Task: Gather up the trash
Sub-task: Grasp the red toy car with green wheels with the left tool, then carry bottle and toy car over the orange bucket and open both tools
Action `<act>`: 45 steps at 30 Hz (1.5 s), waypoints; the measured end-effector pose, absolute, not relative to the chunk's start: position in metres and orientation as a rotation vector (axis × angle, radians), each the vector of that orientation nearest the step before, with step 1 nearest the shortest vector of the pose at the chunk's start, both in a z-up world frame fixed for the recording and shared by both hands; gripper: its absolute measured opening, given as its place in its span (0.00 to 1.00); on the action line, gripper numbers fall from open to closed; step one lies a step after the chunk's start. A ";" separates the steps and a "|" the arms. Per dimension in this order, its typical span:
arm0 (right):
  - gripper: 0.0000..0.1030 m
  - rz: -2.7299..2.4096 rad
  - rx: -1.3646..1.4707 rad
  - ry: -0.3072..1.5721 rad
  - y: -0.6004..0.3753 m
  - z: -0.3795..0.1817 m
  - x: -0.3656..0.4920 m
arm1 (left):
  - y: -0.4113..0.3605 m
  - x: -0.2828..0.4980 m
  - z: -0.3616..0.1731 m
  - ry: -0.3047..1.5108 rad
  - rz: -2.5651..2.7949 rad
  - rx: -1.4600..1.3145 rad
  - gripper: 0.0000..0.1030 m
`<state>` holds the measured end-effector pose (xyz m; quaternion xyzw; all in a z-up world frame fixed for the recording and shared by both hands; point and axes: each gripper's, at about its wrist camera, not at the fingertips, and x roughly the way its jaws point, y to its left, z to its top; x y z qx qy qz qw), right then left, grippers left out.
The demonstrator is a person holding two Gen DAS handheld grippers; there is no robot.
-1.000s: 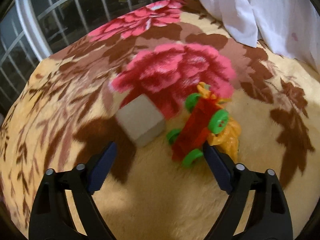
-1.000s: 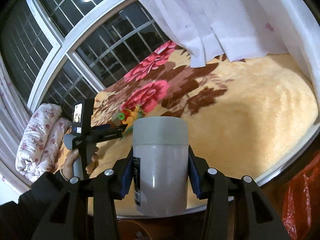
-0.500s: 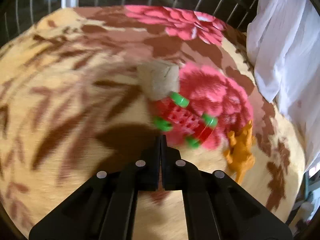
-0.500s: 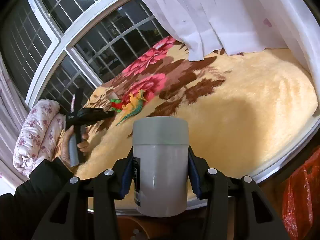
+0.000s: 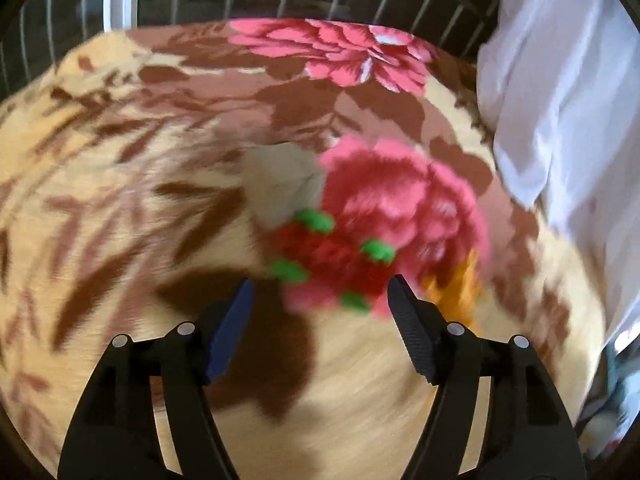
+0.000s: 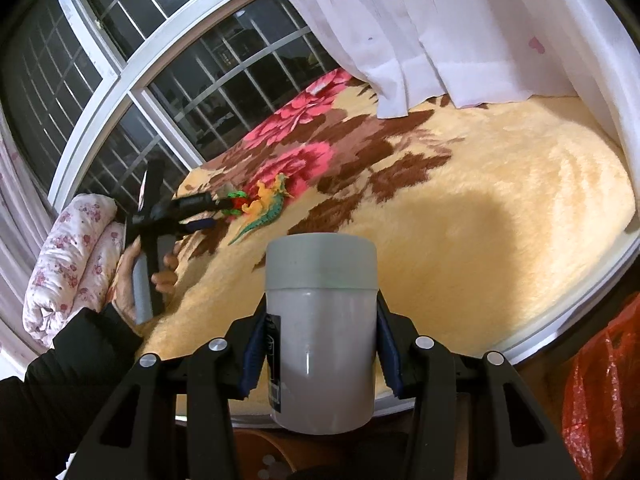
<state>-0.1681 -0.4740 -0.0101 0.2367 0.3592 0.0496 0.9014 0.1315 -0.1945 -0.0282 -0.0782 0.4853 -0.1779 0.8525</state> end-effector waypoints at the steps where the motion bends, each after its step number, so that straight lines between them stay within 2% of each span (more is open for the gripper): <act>1: 0.45 0.102 0.489 0.744 -0.475 -0.011 -0.168 | -0.200 0.137 -0.029 1.036 -0.353 -0.178 0.66; 4: 0.45 0.103 0.485 0.747 -0.477 -0.012 -0.168 | -0.208 0.155 -0.039 1.108 -0.235 -0.232 0.73; 8: 0.45 0.119 0.483 0.754 -0.476 -0.016 -0.166 | -0.222 0.177 -0.042 1.146 -0.091 -0.303 0.90; 12: 0.45 0.134 0.493 0.758 -0.476 -0.020 -0.164 | -0.237 0.185 -0.047 1.146 0.046 -0.277 0.91; 13: 0.45 0.135 0.495 0.756 -0.476 -0.020 -0.165 | -0.239 0.182 -0.047 1.132 0.058 -0.269 0.90; 15: 0.45 0.139 0.498 0.751 -0.477 -0.019 -0.166 | -0.241 0.173 -0.047 1.096 0.074 -0.229 0.78; 16: 0.45 0.140 0.500 0.749 -0.477 -0.018 -0.166 | -0.239 0.168 -0.046 1.083 0.074 -0.217 0.66; 17: 0.45 0.142 0.502 0.747 -0.478 -0.018 -0.167 | -0.235 0.163 -0.045 1.072 0.059 -0.212 0.64; 29: 0.45 0.196 0.462 0.729 -0.452 0.001 -0.170 | -0.190 0.097 -0.025 1.070 -0.246 -0.131 0.63; 38: 0.45 0.313 0.372 0.772 -0.377 0.001 -0.176 | -0.102 -0.039 -0.004 0.898 -0.276 -0.074 0.63; 45: 0.45 0.425 0.334 0.842 -0.312 -0.012 -0.194 | -0.071 -0.130 -0.003 0.828 -0.177 0.004 0.63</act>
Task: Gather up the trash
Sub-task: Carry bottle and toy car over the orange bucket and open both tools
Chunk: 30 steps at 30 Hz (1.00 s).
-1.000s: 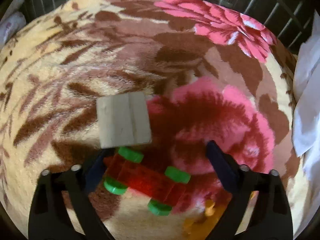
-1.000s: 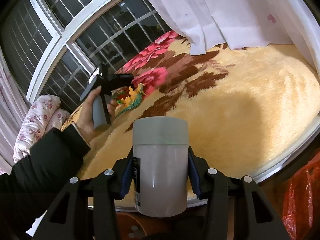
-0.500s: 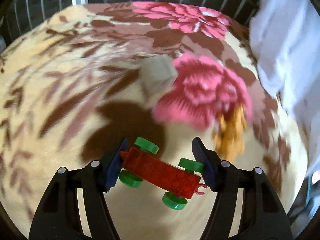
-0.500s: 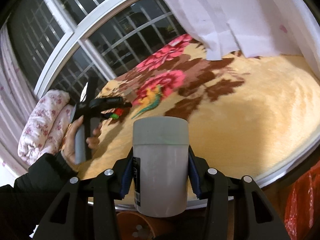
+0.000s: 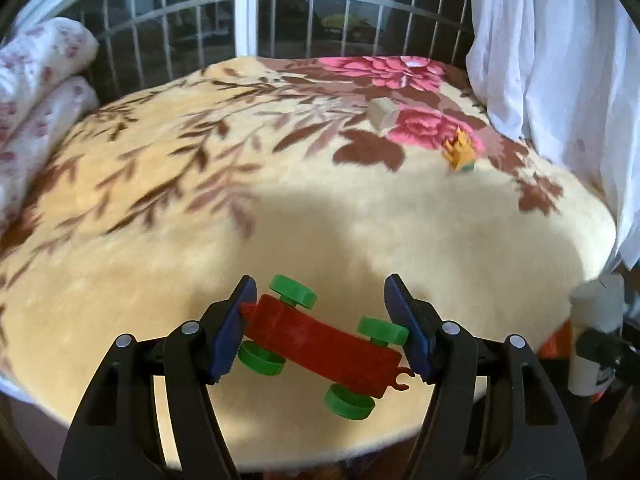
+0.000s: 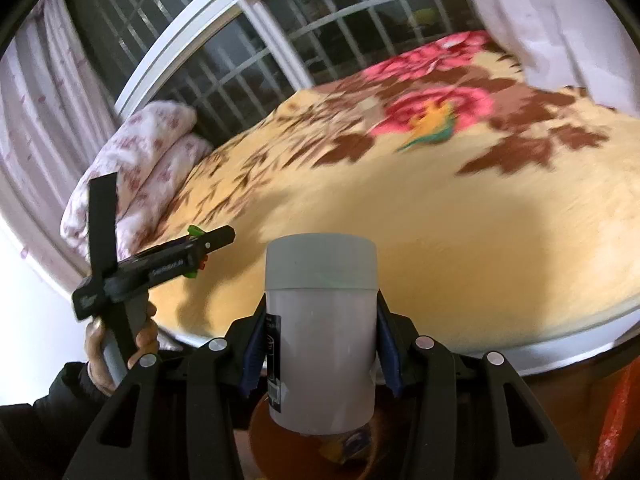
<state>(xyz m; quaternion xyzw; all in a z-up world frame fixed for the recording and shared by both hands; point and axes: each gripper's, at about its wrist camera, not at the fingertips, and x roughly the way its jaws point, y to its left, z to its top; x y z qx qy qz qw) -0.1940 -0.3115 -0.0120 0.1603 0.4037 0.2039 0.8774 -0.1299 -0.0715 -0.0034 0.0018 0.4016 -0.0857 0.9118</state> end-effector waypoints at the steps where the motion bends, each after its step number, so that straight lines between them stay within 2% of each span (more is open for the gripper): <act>1: 0.45 0.438 0.323 0.854 -0.303 -0.013 -0.198 | -0.068 -0.144 -0.003 0.824 -0.173 0.016 0.63; 8: 0.45 0.486 0.203 0.902 -0.264 -0.016 -0.235 | -0.062 -0.215 -0.010 0.844 -0.208 0.056 0.63; 14: 0.46 0.505 0.114 0.981 -0.246 -0.037 -0.261 | -0.055 -0.261 -0.052 0.939 -0.225 0.117 0.63; 22: 0.46 0.493 -0.018 1.122 -0.218 -0.099 -0.268 | -0.046 -0.265 -0.130 1.143 -0.239 0.102 0.63; 30: 0.46 0.519 -0.038 1.226 -0.204 -0.140 -0.269 | -0.041 -0.259 -0.144 1.192 -0.244 0.083 0.63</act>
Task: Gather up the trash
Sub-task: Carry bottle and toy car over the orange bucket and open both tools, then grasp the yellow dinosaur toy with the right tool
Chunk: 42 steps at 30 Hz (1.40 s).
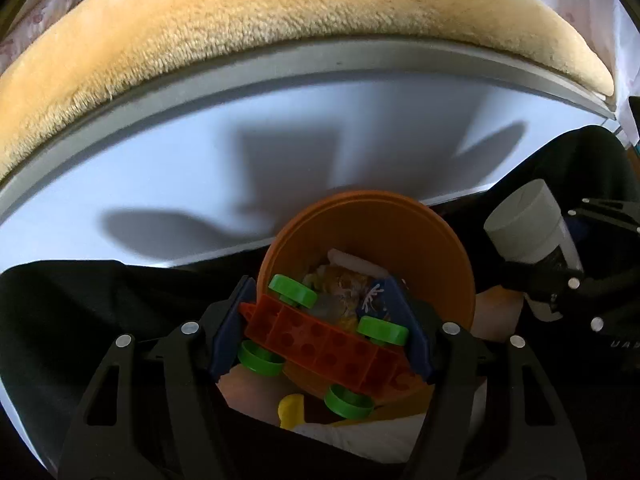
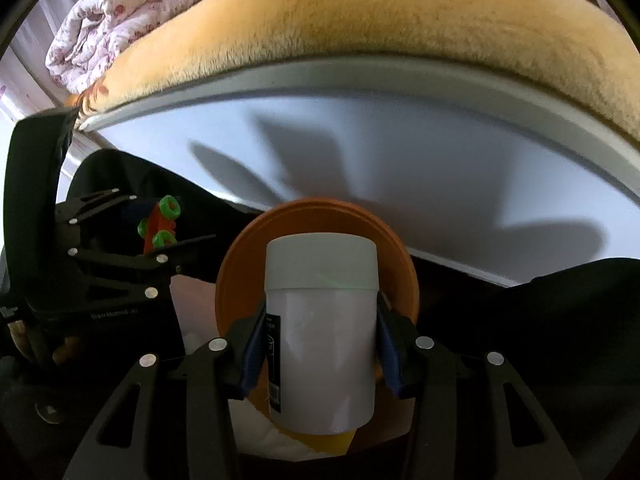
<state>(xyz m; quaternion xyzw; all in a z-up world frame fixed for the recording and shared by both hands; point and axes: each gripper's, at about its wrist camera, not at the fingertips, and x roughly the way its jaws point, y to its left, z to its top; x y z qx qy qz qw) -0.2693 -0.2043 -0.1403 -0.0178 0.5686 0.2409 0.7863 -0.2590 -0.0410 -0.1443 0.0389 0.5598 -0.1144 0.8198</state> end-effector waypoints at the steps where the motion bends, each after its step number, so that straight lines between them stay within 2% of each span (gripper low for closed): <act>1: 0.46 0.524 -0.044 1.231 -0.204 -0.141 -0.269 | -0.042 -0.258 -0.145 1.195 -0.247 0.080 0.63; 2: 0.47 0.528 -0.056 1.239 -0.202 -0.143 -0.269 | -0.043 -0.257 -0.145 1.198 -0.248 0.081 0.64; 3: 0.61 0.529 -0.067 1.244 -0.201 -0.145 -0.270 | -0.043 -0.256 -0.146 1.201 -0.245 0.087 0.66; 4: 0.73 0.521 -0.082 1.246 -0.202 -0.146 -0.270 | -0.043 -0.255 -0.147 1.213 -0.240 0.090 0.76; 5: 0.73 0.507 -0.089 1.232 -0.203 -0.145 -0.271 | -0.043 -0.255 -0.148 1.216 -0.230 0.092 0.85; 10: 0.63 0.504 -0.047 1.203 -0.217 -0.124 -0.269 | -0.036 -0.256 -0.139 1.199 -0.217 0.069 0.85; 17: 0.63 0.466 0.112 1.023 -0.278 -0.028 -0.227 | -0.033 -0.250 -0.072 1.023 -0.286 0.049 0.85; 21: 0.64 0.356 0.175 0.943 -0.317 0.007 -0.158 | -0.043 -0.224 -0.033 0.944 -0.312 0.037 0.87; 24: 0.70 0.275 0.219 0.924 -0.333 0.018 -0.095 | -0.053 -0.202 -0.015 0.888 -0.313 0.025 0.87; 26: 0.73 0.222 0.236 0.929 -0.343 0.017 -0.058 | -0.058 -0.188 -0.006 0.864 -0.311 0.024 0.87; 30: 0.73 0.148 0.292 1.002 -0.356 -0.007 0.018 | -0.069 -0.155 0.001 0.856 -0.302 0.007 0.87; 36: 0.73 0.086 0.264 1.071 -0.355 -0.038 0.074 | -0.080 -0.116 0.003 0.866 -0.298 0.029 0.87; 38: 0.67 0.071 0.219 1.092 -0.351 -0.047 0.093 | -0.085 -0.103 0.004 0.867 -0.303 0.043 0.87; 40: 0.53 0.057 0.217 1.107 -0.353 -0.054 0.101 | -0.089 -0.087 0.006 0.866 -0.308 0.048 0.87; 42: 0.53 0.064 0.212 1.105 -0.354 -0.052 0.102 | -0.096 -0.065 0.009 0.862 -0.316 0.042 0.87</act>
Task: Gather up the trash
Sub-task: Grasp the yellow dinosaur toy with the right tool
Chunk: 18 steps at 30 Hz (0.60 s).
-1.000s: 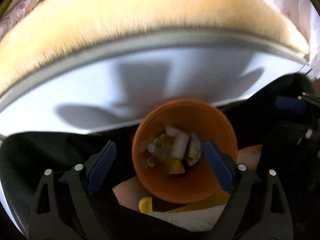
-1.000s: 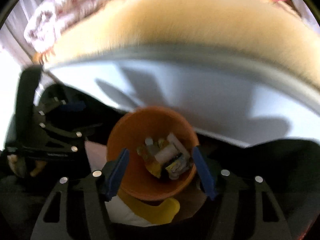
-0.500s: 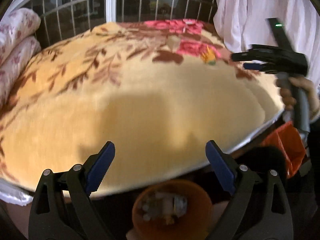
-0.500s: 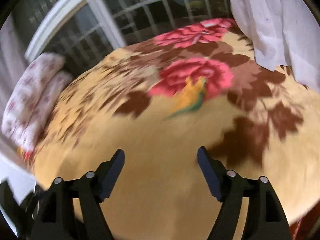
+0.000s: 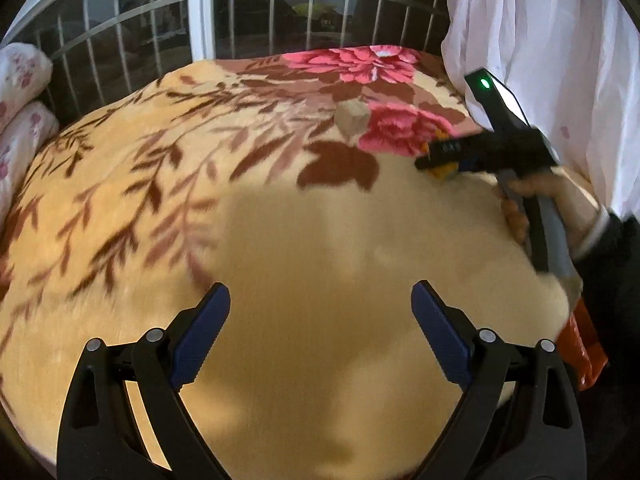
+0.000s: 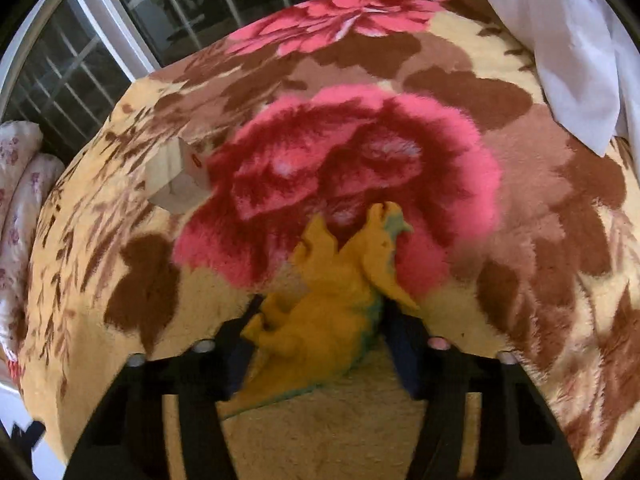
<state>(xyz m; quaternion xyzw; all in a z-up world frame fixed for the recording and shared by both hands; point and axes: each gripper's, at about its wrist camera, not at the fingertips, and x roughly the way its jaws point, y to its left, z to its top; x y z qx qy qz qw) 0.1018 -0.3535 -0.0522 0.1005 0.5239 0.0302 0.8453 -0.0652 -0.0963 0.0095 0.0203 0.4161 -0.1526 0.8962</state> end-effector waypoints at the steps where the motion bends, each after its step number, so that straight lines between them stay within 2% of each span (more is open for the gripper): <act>1: 0.53 0.072 0.197 1.103 -0.353 -0.052 0.100 | -0.098 -0.057 0.010 0.863 -0.318 0.040 0.87; 13: 0.53 0.143 0.296 0.931 -0.387 -0.014 0.019 | -0.180 0.112 -0.013 0.927 -0.264 -0.020 0.87; 18: 0.53 0.152 0.301 0.859 -0.407 0.003 -0.013 | -0.192 0.163 -0.031 0.967 -0.184 -0.155 0.87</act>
